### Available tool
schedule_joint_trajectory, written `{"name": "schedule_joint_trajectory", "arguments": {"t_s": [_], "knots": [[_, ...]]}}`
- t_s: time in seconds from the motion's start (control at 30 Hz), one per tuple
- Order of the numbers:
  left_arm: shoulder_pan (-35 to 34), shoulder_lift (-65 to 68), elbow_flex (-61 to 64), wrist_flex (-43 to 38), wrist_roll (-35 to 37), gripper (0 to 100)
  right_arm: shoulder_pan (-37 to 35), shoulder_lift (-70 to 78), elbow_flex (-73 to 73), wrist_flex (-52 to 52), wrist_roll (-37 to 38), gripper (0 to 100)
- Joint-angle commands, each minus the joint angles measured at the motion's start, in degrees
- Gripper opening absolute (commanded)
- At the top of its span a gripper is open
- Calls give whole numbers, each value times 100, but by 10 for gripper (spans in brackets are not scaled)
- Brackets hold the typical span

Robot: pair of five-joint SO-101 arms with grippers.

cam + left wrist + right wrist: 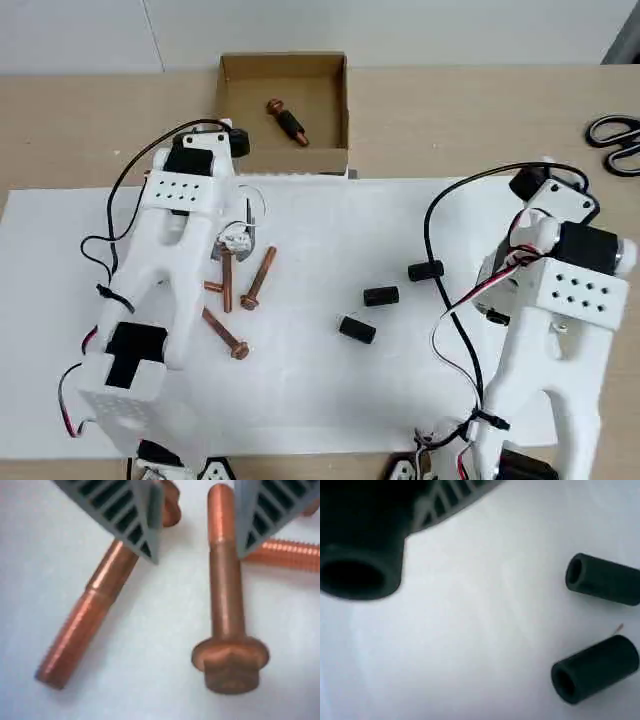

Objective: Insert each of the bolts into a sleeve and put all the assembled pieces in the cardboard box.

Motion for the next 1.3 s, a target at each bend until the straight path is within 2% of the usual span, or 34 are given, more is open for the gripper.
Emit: {"name": "schedule_joint_trajectory", "arguments": {"t_s": [0.0,0.33,0.67,1.27], "knots": [[44,-26,-198,-167,26,101,57,-154,-26,31,-18,3],[35,-9,-180,-290,26,101,57,-180,-26,31,-18,3],[-325,633,-207,-545,-88,101,57,-198,-26,40,-18,3],[-334,1415,-207,-923,-123,97,40,-163,-26,40,-18,3]]}}
